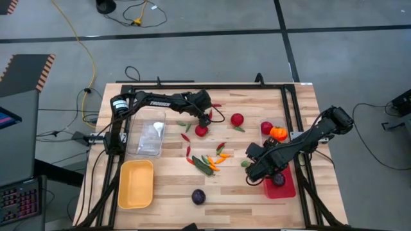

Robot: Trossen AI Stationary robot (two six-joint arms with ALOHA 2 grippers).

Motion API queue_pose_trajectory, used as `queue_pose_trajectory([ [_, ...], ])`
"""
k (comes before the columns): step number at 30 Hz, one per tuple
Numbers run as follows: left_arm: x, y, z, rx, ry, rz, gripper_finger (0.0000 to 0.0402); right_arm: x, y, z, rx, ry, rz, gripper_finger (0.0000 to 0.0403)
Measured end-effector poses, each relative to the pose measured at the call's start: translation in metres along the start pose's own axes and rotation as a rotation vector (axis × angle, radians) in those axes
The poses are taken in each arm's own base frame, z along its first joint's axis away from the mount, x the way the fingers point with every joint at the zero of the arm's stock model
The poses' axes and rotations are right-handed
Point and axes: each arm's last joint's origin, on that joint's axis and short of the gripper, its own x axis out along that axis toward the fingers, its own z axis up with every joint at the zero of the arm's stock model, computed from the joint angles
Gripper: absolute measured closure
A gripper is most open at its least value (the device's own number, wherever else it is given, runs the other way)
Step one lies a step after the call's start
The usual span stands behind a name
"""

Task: Sort produce into baskets
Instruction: Put the garlic into the left transparent bin

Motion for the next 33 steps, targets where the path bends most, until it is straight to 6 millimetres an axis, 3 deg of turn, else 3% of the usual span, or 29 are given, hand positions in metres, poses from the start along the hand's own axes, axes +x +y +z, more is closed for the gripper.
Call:
queue_pose_trajectory([
  [10,0.0,0.004,0.0,-0.001,-0.002,0.009,0.0272,0.0,0.0,0.0,-0.002,-0.001,0.0,0.0008],
  [16,-0.011,0.004,0.015,0.05,0.017,-0.006,0.0293,0.0,0.0,0.0,-0.002,-0.001,0.001,0.0008],
  [20,-0.042,0.005,0.038,0.115,0.053,-0.009,0.0284,0.0,0.0,0.0,-0.002,-0.001,0.0,0.0008],
  [25,-0.094,0.005,0.055,0.188,0.133,-0.021,0.028,0.0,0.0,0.0,-0.002,-0.002,0.001,0.0008],
  [33,-0.173,-0.005,0.035,0.183,0.289,-0.048,0.028,0.0,0.001,0.001,-0.022,-0.01,0.012,0.0008],
])
